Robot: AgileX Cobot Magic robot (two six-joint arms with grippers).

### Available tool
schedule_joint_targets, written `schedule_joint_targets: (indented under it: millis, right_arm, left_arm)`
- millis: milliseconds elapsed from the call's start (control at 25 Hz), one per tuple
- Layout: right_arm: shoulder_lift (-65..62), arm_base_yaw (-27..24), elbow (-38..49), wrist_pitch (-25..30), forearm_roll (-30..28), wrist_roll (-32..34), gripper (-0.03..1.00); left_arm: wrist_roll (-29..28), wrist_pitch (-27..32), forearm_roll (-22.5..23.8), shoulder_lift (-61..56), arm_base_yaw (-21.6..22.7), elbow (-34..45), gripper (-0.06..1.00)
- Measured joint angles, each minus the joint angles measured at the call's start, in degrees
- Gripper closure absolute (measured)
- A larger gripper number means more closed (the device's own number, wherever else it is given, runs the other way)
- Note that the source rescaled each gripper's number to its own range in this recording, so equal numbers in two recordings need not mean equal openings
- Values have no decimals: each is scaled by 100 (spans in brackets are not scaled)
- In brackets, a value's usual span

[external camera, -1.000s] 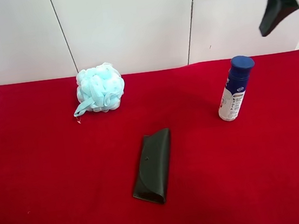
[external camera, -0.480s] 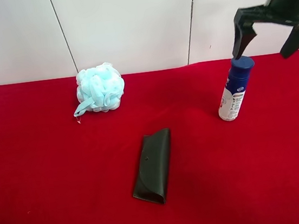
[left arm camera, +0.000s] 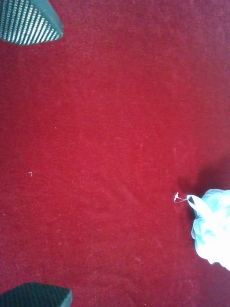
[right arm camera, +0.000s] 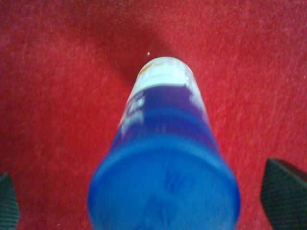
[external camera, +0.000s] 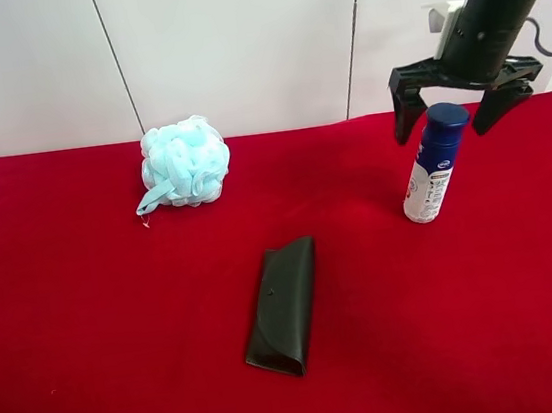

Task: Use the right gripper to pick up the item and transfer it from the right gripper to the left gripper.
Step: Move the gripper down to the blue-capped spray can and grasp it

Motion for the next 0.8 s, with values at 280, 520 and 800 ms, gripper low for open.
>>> schedule_joint_targets:
  millis: [280, 520, 800]
  right_arm:
    - [220, 0, 0, -150, -68, 0, -3]
    - [341, 0, 0, -150, -74, 0, 11]
    - [341, 0, 0, -150, -80, 0, 81]
  left_arm:
    - [0, 0, 0, 0, 0, 0, -6]
    - [0, 0, 0, 0, 0, 0, -6]
    - [0, 0, 0, 0, 0, 0, -6]
